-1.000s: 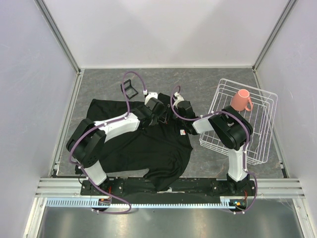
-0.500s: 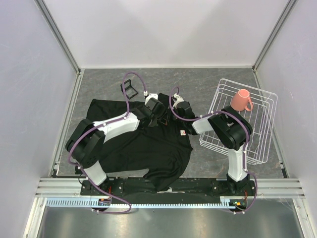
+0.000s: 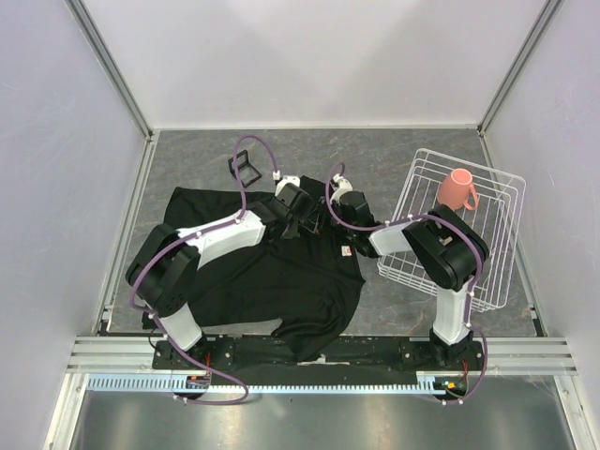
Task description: Remove the brooch from the garment
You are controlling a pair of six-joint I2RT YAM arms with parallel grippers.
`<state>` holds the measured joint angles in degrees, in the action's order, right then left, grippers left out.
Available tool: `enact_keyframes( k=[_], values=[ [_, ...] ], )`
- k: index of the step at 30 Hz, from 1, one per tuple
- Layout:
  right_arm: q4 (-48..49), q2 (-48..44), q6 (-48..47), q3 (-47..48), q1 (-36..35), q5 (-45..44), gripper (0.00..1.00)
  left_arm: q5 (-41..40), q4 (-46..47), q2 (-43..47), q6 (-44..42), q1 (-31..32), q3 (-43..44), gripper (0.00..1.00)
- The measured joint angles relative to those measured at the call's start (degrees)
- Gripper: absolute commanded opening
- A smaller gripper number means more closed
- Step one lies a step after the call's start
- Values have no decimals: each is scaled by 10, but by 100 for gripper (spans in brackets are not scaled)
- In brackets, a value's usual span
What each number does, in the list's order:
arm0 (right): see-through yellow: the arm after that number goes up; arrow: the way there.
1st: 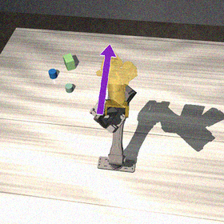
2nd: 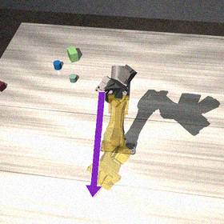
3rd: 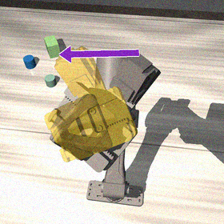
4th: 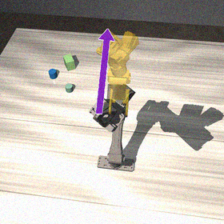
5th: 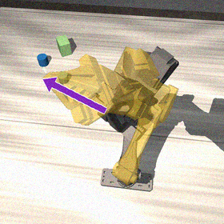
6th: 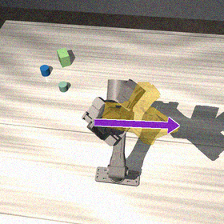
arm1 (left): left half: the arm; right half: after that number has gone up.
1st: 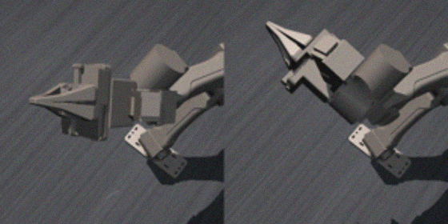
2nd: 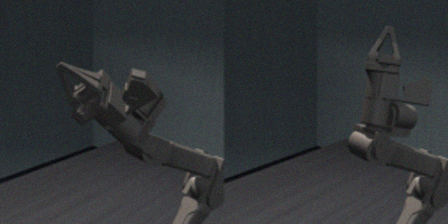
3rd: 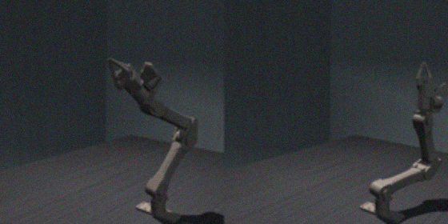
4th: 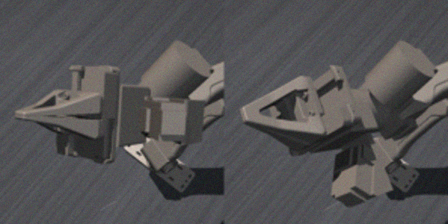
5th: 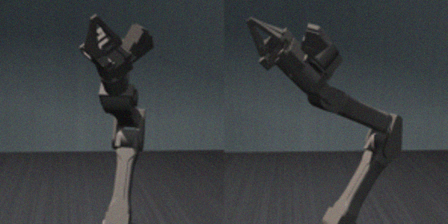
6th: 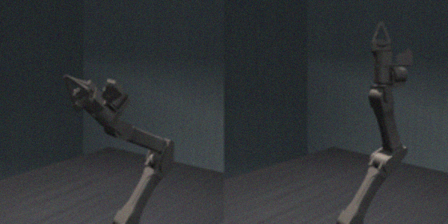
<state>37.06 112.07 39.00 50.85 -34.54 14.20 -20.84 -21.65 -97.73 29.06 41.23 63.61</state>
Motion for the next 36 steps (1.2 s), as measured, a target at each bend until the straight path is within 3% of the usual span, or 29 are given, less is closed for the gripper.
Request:
enact_keyframes(
  k=[6, 13, 16, 20, 23, 24, 26, 30, 36],
  values=[
    [39, -23, 25, -20, 0, -10, 52, 0, -2, -8, 0, 0, 5, 2],
    [57, -7, 79, -2, -10, -9, 52, 0, -1, -14, 0, 0, 5, 2],
    [66, 12, 100, 7, -22, -5, 48, 0, -1, -14, 0, 0, 5, 2],
    [69, 32, 122, 11, -29, -2, 22, 0, -2, -14, 0, 0, 4, 2],
    [75, 36, 140, 12, -30, 0, 14, 2, 4, -12, 3, 0, 0, 24],
    [78, 36, 142, 12, -30, 1, 11, 3, 7, -9, 6, 0, -5, 36],
    [84, 36, 149, 11, -31, 1, 3, 5, 10, 8, 19, -3, -24, 43],
    [124, 37, 172, -2, -31, 2, 0, 68, 25, 87, 68, -40, -93, 52],
    [192, 41, 215, -32, -25, 7, 0, 233, 142, 172, 162, -199, -223, 52]
  ],
)
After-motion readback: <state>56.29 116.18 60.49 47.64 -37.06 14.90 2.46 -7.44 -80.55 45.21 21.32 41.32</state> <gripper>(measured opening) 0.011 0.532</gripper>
